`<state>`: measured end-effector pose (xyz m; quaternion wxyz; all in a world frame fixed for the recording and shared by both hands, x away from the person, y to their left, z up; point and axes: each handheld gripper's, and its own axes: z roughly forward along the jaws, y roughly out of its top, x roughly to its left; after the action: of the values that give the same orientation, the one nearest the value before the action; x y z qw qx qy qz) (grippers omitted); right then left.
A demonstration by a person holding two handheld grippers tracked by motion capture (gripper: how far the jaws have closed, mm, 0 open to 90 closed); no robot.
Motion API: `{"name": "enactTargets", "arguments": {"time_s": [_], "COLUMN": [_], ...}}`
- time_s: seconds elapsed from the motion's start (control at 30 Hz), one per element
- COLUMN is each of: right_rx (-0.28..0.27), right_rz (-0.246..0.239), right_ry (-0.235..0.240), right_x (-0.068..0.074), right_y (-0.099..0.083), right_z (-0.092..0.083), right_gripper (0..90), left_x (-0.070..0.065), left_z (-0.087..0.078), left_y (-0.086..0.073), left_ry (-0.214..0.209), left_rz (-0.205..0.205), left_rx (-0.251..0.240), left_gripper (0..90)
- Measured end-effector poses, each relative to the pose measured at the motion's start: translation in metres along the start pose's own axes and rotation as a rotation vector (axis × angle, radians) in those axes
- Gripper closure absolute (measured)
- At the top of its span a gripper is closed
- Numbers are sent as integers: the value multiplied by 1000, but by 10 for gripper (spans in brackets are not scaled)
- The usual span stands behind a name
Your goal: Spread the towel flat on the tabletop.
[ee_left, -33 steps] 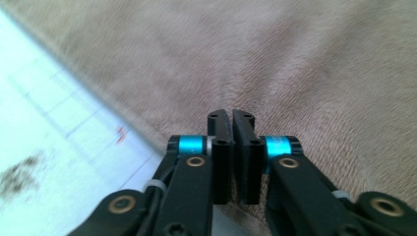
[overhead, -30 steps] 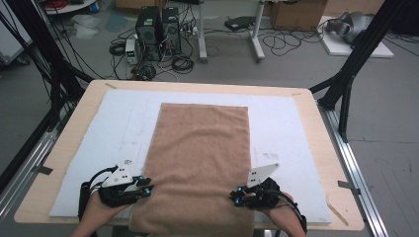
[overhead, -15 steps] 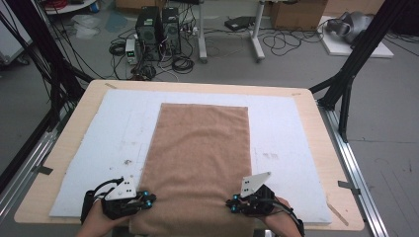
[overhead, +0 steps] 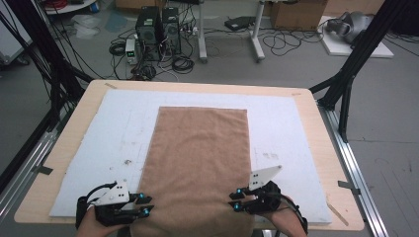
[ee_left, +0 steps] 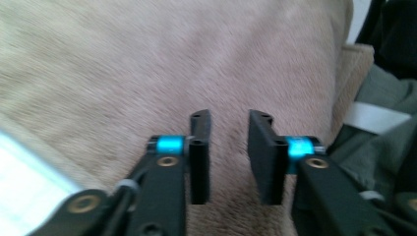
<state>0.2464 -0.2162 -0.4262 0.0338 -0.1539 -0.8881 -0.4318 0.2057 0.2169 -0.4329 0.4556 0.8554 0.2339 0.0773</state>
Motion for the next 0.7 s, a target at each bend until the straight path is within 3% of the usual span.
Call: {"name": "enactTargets", "arguments": {"time_s": [0.1, 0.2, 0.33, 0.5, 0.7], "right_rx": [-34, -59, -96, -103, -97], "right_rz": [46, 70, 106, 110, 86], "right_ry": [-42, -97, -110, -150, -176], "right_x": [-11, -21, -34, -45, -48], "right_y": [5, 10, 20, 33, 47], "right_z": [-6, -12, -20, -24, -22], "right_gripper": [569, 434, 318, 269, 250], "left_x": [9, 17, 25, 30, 34], "left_z": [-2, -2, -2, -3, -6], "left_y": [8, 15, 26, 37, 46], "left_ry": [33, 55, 78, 98, 107], "left_rz": [-28, -35, -36, -36, -35], "left_rx": [-37, -58, -81, -100, -110], "left_gripper": [525, 474, 430, 380, 369]}}
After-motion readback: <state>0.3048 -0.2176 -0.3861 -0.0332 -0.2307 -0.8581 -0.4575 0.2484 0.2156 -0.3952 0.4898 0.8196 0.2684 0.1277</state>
